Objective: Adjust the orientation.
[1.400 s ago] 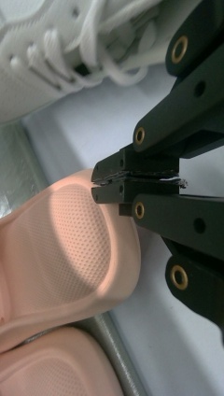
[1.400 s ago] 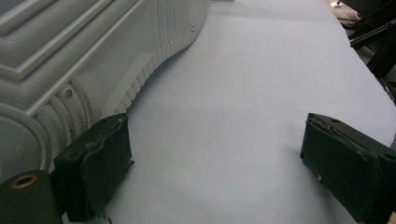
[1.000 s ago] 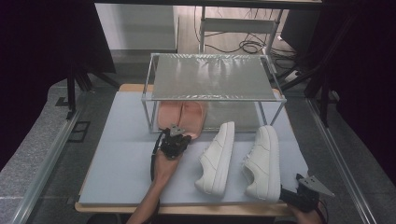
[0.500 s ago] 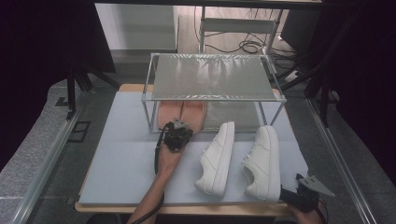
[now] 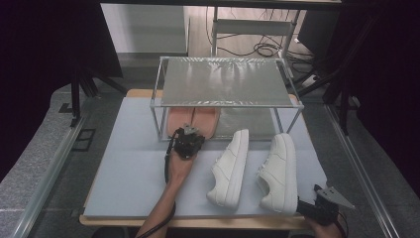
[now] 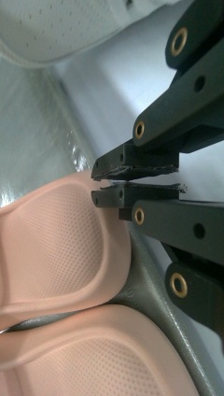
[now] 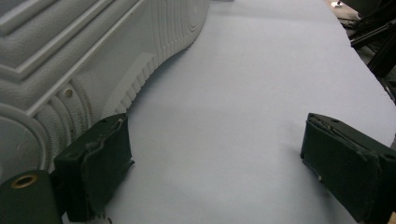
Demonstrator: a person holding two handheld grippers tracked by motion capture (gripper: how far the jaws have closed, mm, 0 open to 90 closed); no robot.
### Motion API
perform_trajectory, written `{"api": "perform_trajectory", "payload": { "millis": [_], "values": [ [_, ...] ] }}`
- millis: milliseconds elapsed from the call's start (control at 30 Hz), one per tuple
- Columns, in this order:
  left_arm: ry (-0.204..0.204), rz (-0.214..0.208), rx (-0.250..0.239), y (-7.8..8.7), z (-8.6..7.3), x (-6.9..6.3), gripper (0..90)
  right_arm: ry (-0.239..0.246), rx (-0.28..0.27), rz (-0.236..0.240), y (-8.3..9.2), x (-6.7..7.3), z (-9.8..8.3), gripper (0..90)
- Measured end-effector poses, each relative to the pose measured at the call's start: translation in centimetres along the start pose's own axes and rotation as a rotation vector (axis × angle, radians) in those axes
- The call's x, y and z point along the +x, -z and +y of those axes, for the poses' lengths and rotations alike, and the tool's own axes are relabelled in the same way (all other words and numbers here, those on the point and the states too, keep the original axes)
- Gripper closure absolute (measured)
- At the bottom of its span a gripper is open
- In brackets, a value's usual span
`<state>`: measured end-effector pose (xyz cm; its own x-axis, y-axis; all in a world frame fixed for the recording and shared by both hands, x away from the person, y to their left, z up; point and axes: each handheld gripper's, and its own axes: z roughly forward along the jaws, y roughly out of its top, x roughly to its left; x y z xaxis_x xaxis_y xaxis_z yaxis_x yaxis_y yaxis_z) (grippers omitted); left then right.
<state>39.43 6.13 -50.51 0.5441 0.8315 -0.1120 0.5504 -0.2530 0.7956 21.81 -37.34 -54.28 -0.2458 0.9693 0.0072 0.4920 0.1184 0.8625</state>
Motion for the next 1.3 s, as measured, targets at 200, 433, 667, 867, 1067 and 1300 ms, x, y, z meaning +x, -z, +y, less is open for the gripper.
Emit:
{"api": "perform_trajectory", "payload": {
  "millis": [200, 433, 667, 867, 1067, 1300],
  "values": [
    [-0.015, -0.019, -0.005, 1.0, -0.3, -0.3, 79.8, 0.0, 0.0, 0.0, 0.0, 0.0, 0.0, 8.1],
    [-0.041, -0.02, 0.01, 2.1, -0.7, -0.7, 68.4, 0.0, 0.0, -0.001, 0.0, 0.0, 0.0, 8.1],
    [-0.082, -0.044, 0.027, 3.1, -1.2, -0.9, 58.9, 0.0, 0.0, -0.001, 0.0, 0.0, 0.0, 8.1],
    [-0.09, -0.052, 0.041, 3.8, -1.8, -0.8, 53.4, 0.0, 0.0, -0.001, 0.0, 0.0, 0.0, 8.1],
    [-0.086, -0.056, 0.044, 4.6, -2.2, -0.6, 48.2, 0.0, 0.0, -0.001, 0.0, 0.0, 0.0, 8.1],
    [-0.069, -0.065, 0.036, 5.7, -2.6, -0.4, 41.7, -0.001, 0.0, -0.002, 0.0, 0.0, 0.0, 8.1]
  ]
}}
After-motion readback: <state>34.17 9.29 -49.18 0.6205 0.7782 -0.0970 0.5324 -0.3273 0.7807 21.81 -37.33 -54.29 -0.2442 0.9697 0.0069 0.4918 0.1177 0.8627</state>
